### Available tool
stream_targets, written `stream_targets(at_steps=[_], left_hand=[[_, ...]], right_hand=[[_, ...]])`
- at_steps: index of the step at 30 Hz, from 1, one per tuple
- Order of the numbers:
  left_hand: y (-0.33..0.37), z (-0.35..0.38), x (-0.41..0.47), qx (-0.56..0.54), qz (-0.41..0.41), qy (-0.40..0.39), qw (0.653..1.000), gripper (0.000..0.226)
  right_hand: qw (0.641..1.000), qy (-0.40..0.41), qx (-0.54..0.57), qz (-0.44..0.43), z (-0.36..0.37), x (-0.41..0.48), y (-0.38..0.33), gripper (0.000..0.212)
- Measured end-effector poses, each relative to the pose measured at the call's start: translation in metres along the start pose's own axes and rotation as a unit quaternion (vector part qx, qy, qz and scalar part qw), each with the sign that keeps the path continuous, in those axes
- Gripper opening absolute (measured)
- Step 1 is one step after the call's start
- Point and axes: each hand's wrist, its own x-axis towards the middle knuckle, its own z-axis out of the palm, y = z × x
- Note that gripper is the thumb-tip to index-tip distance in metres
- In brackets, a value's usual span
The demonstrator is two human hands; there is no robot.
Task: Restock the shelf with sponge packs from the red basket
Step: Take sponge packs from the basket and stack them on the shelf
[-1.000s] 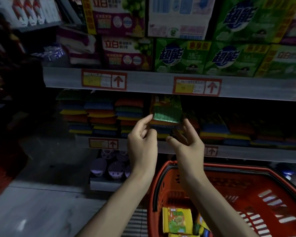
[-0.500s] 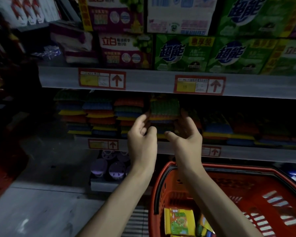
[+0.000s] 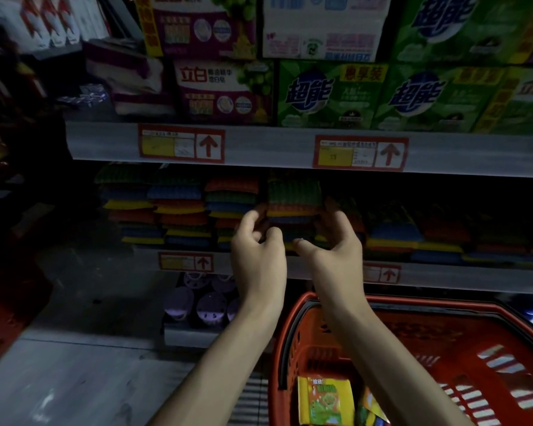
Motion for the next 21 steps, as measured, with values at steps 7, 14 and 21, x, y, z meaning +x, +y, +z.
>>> stream_targets(at_steps=[7, 14, 21], left_hand=[[-0.0023, -0.0003, -0.0001, 0.002, -0.006, -0.002, 1.000, 0.047], [-0.0054, -0.0009, 0.0024, -0.011, -0.008, 0.004, 1.000, 0.046], [-0.0061, -0.0031, 0.0014, -0.009, -0.013, -0.001, 1.000, 0.040]], right_hand=[[1.000, -0.010, -0.019, -0.008, -0.0017, -0.0048, -0.0016, 0.052], [0.999, -0.006, -0.027, -0.023, -0.0035, -0.0039, -0.0041, 0.053], [0.999, -0.018, -0.035, -0.010, -0.0018, -0.0021, -0.0009, 0.049]])
